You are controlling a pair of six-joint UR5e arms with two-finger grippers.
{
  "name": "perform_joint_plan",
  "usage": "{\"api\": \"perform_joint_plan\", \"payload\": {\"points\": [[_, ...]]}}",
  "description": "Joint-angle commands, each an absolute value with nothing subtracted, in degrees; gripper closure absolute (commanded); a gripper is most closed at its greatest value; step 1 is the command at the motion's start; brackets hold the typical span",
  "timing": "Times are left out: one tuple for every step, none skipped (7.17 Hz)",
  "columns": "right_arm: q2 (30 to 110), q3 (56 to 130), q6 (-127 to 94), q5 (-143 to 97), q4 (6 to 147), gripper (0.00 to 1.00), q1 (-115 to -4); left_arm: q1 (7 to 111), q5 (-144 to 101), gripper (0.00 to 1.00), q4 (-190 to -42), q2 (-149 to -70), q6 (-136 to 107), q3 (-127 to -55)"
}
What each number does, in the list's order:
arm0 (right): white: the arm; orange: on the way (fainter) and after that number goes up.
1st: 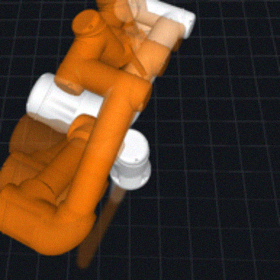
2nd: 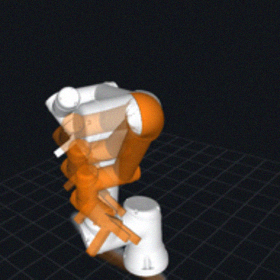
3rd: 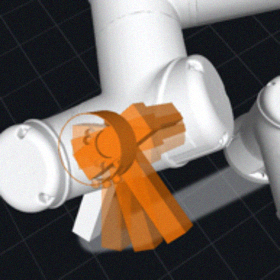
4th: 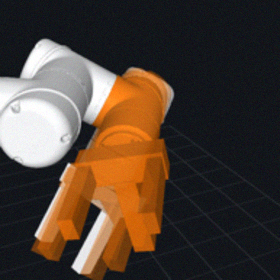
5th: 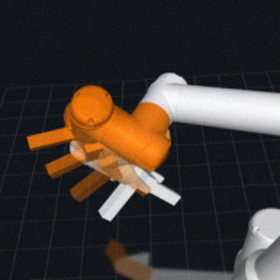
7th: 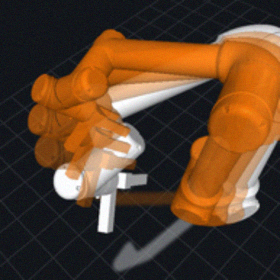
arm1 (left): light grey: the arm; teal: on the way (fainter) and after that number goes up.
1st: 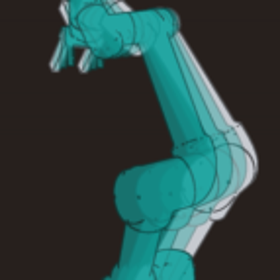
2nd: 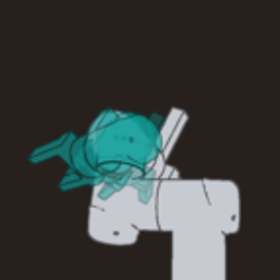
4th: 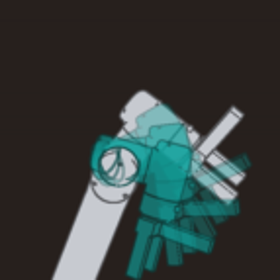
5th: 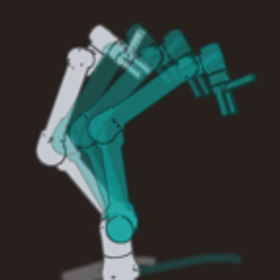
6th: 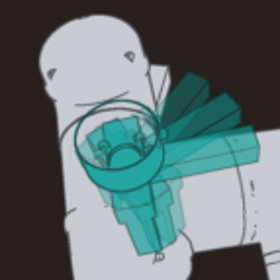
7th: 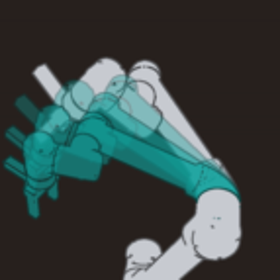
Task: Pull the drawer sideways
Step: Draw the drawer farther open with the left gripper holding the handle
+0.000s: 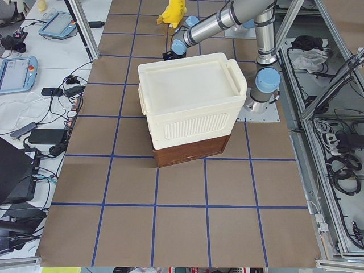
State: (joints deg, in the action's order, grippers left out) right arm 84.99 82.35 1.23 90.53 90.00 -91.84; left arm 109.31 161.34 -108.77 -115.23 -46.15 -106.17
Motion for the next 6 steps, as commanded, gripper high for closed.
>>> {"api": "perform_joint_plan", "payload": {"points": [[84.99,82.35,1.23,90.61,90.00,0.00,-91.85,109.34,161.19,0.24,-108.98,-114.88,-46.32,-106.08],[84.99,82.35,1.23,90.53,90.00,0.00,-91.85,109.34,160.67,0.00,-108.72,-114.79,-46.32,-106.08],[84.99,82.35,1.32,90.53,90.00,0.00,-91.85,109.34,159.10,0.00,-108.55,-114.79,-46.32,-106.00],[84.99,82.35,1.23,90.53,90.00,0.00,-91.85,109.34,158.82,0.00,-108.46,-114.70,-46.41,-105.82],[84.99,82.35,1.23,90.53,90.00,0.00,-91.85,109.34,154.99,0.00,-107.50,-113.57,-46.32,-103.91],[84.99,82.35,1.23,90.53,90.00,0.00,-91.85,109.86,148.34,0.05,-107.06,-112.68,-42.92,-99.80]]}}
